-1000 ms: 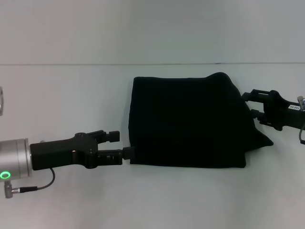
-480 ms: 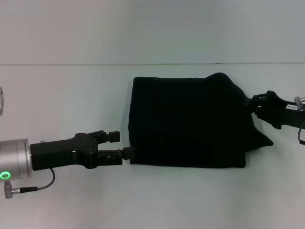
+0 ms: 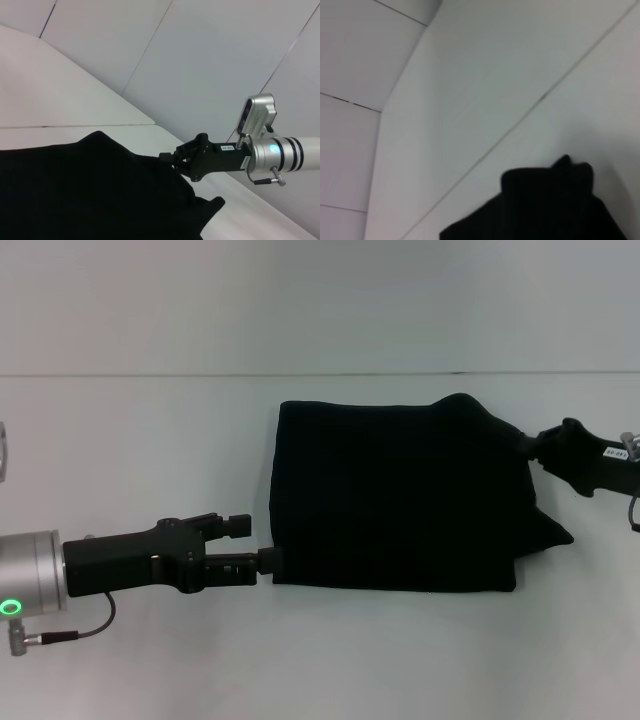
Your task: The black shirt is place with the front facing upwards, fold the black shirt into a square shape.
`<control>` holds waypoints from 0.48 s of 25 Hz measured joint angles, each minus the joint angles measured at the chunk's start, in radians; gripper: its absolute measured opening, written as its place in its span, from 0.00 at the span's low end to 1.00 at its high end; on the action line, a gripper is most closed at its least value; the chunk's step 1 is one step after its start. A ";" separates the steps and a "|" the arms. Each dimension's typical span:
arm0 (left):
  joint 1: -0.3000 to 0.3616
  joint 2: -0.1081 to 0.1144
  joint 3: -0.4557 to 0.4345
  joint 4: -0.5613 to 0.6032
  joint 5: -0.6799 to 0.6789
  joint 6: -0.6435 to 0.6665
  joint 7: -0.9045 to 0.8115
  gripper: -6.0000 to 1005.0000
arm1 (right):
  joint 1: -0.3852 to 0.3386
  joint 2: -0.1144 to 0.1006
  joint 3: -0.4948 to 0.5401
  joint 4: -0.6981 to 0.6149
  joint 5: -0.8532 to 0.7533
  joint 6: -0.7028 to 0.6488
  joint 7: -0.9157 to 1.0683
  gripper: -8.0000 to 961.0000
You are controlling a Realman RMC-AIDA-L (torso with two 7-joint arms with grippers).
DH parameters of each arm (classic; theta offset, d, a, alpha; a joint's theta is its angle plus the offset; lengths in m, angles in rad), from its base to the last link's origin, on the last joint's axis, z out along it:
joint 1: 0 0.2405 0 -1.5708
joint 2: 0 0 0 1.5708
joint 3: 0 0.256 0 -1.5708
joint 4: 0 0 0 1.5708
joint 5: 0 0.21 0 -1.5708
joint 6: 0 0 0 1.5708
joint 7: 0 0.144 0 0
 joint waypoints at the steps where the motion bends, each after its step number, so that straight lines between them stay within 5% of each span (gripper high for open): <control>1: 0.000 0.000 0.000 0.000 0.000 0.000 0.000 0.95 | 0.001 0.000 0.001 -0.004 0.011 -0.004 -0.013 0.01; 12: 0.000 0.000 -0.003 0.000 -0.001 0.010 -0.001 0.95 | 0.009 0.000 0.001 -0.046 0.057 -0.007 -0.118 0.01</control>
